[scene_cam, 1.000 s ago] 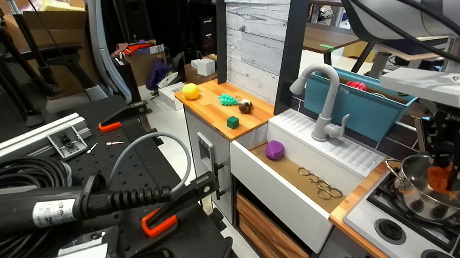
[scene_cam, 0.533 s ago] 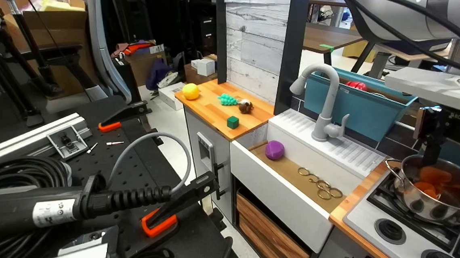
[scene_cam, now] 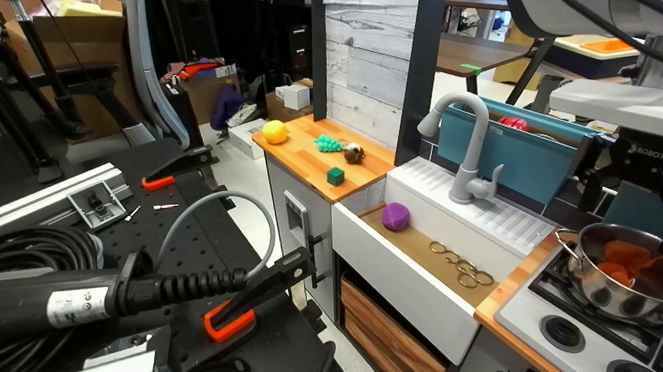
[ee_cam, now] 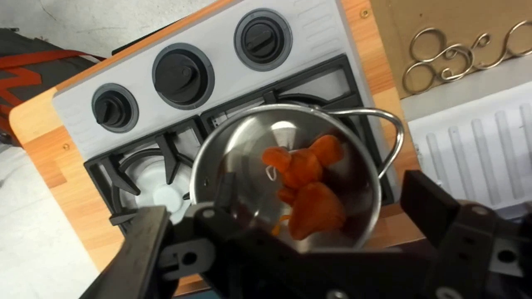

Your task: Pick the brown object and put it in the pot on the stove

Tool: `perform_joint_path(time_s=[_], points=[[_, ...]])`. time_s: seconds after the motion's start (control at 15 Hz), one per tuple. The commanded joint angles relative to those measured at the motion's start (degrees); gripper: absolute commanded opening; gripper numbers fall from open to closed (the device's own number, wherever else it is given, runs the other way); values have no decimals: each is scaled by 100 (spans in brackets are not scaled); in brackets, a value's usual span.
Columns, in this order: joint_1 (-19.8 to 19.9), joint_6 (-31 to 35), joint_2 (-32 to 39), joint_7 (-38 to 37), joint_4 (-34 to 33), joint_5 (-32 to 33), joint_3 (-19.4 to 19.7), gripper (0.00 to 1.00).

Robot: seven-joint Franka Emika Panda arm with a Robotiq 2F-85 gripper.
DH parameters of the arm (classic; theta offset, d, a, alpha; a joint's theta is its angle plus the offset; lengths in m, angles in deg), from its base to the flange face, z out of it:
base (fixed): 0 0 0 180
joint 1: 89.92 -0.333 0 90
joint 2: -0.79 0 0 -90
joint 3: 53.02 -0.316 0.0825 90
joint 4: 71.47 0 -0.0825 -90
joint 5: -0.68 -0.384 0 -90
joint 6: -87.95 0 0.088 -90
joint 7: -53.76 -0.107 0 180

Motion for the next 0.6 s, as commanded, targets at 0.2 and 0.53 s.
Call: perform_joint_path(time_s=[0.2,0.53], points=[[17,54,-1329,1286,1948,54,-395,100],[-211,65,-2060,1322,3268,443,-154,100]])
